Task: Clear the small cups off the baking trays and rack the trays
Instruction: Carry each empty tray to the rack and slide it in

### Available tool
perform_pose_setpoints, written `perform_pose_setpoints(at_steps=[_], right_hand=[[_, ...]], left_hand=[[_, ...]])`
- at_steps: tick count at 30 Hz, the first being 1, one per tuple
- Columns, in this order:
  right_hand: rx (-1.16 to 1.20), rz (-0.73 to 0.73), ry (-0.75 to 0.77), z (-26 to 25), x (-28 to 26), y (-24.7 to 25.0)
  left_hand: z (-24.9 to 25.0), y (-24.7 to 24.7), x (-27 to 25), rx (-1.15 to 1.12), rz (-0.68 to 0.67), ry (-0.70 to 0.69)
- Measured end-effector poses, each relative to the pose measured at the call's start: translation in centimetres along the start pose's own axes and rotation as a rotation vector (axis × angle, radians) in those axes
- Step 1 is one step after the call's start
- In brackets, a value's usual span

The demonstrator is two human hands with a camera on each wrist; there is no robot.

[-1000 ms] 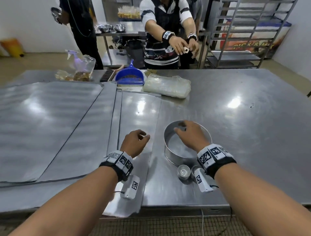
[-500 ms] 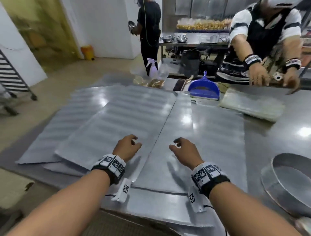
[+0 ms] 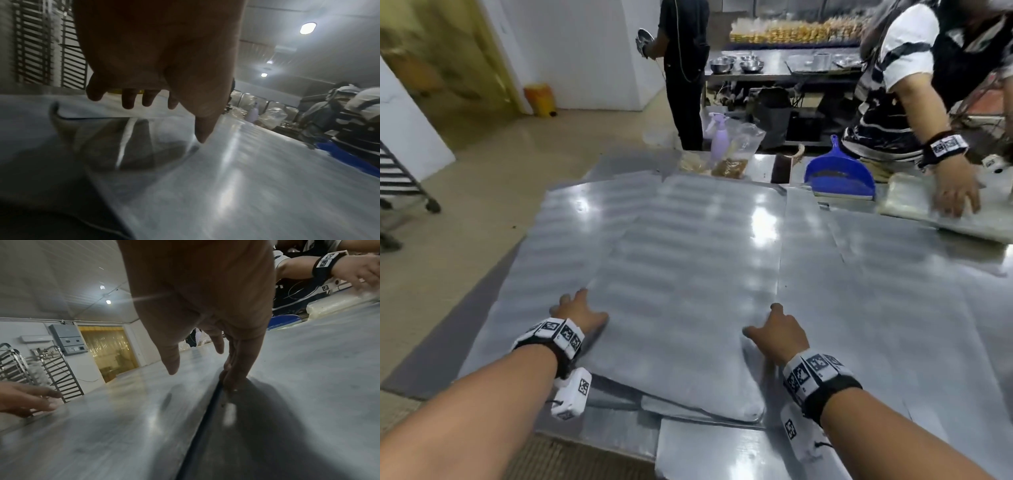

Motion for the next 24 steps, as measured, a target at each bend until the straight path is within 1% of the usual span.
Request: perform_pose_setpoints(at_steps=[3, 5, 7, 10, 13, 19, 24], right_hand=[[-0.036, 0.007, -0.041, 0.1, 0.4, -0.4], [-0.011, 0.000, -0.062, 0.4, 0.6, -0.6], [0.073, 0.004, -0.097, 1.1, 0.9, -0.6], [0.181, 0.034, -0.140, 2.6, 1.4, 0.7], [0.253, 0.028, -0.178, 4.3, 2.1, 2.3], [0.254, 0.030, -0.163, 8.4, 2.7, 4.5], [0.209, 0.023, -0.134, 11.3, 2.0, 5.8]], left_hand=[[-1.7, -0.7, 1.7, -0.160, -0.073, 0.015], [-2.1, -0.5, 2.2, -0.225, -0.030, 0.010], [-2.1, -0.1, 2.5, -0.227, 0.002, 0.005], [-1.1, 0.3, 2.4, -0.214, -0.032, -0.079], [-0.3, -0.4, 1.9, -0.254, -0.074, -0.175], [1.1, -3.1, -1.4, -0.405, -0.113, -0.203], [2.7, -4.5, -4.6, -0.528, 0.008, -0.200]])
Point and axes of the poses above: each hand's wrist, its own x-axis towards the middle knuckle, its own y-axis out of the back of the hand, z = x × y, the point moved 5 cm from there along x, towards the middle knuckle, and after that the axes turned 1 degree about -x, right-handed, at the moved point
